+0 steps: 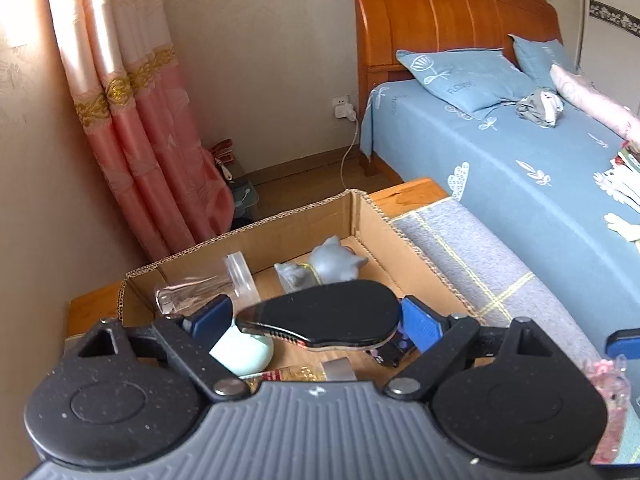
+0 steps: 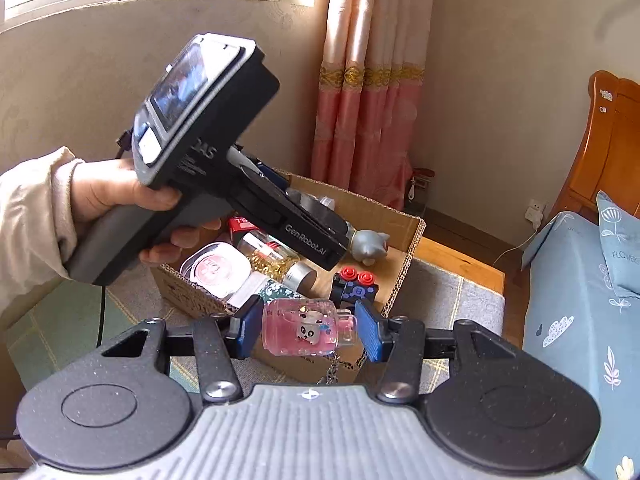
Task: Organize rigid objects
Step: 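Carry both items into the cardboard box and open both tools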
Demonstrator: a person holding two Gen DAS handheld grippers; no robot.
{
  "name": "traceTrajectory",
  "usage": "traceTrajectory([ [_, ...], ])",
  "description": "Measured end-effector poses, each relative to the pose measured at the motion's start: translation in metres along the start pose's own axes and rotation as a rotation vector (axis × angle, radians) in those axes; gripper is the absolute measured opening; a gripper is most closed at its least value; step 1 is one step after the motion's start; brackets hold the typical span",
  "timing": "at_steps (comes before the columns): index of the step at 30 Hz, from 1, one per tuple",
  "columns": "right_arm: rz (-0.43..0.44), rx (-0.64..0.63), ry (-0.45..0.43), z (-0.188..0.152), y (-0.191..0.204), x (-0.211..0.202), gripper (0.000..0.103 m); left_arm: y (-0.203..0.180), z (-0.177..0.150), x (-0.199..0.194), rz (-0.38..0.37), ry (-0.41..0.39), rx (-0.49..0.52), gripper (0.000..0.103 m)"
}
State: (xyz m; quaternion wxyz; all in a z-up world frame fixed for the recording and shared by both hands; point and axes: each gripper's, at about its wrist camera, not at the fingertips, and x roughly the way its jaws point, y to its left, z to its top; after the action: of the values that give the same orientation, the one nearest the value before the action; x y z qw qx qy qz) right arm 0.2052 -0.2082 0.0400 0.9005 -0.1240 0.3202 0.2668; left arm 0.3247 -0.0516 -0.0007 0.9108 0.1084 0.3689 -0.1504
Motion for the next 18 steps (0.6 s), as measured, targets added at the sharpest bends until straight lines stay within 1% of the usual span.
traceTrajectory([
  [2, 0.01, 0.01, -0.007, 0.006, -0.005, 0.002, 0.055, 0.006, -0.002, 0.002, 0.017, 0.004, -0.017, 0.091],
  [4, 0.014, 0.021, -0.014, 0.011, -0.009, 0.005, 0.055, 0.011, -0.005, -0.004, 0.028, -0.013, -0.03, 0.091],
  [7, 0.031, 0.04, -0.02, 0.018, -0.015, 0.011, 0.055, 0.02, -0.012, -0.019, 0.036, -0.043, -0.052, 0.096],
  [10, 0.028, 0.045, -0.01, 0.021, -0.017, 0.02, 0.055, 0.024, -0.024, -0.038, 0.063, -0.079, -0.062, 0.099],
  [12, 0.032, 0.052, -0.003, 0.025, -0.019, 0.025, 0.055, 0.025, -0.032, -0.049, 0.076, -0.089, -0.066, 0.099],
  [14, 0.031, 0.068, -0.011, 0.029, -0.023, 0.025, 0.055, 0.028, -0.039, -0.06, 0.074, -0.098, -0.077, 0.099],
  [16, 0.042, 0.086, -0.025, 0.034, -0.025, 0.022, 0.055, 0.031, -0.044, -0.069, 0.056, -0.104, -0.094, 0.099],
  [18, 0.044, 0.076, -0.022, 0.037, -0.024, 0.021, 0.055, 0.032, -0.046, -0.075, 0.04, -0.11, -0.105, 0.099],
])
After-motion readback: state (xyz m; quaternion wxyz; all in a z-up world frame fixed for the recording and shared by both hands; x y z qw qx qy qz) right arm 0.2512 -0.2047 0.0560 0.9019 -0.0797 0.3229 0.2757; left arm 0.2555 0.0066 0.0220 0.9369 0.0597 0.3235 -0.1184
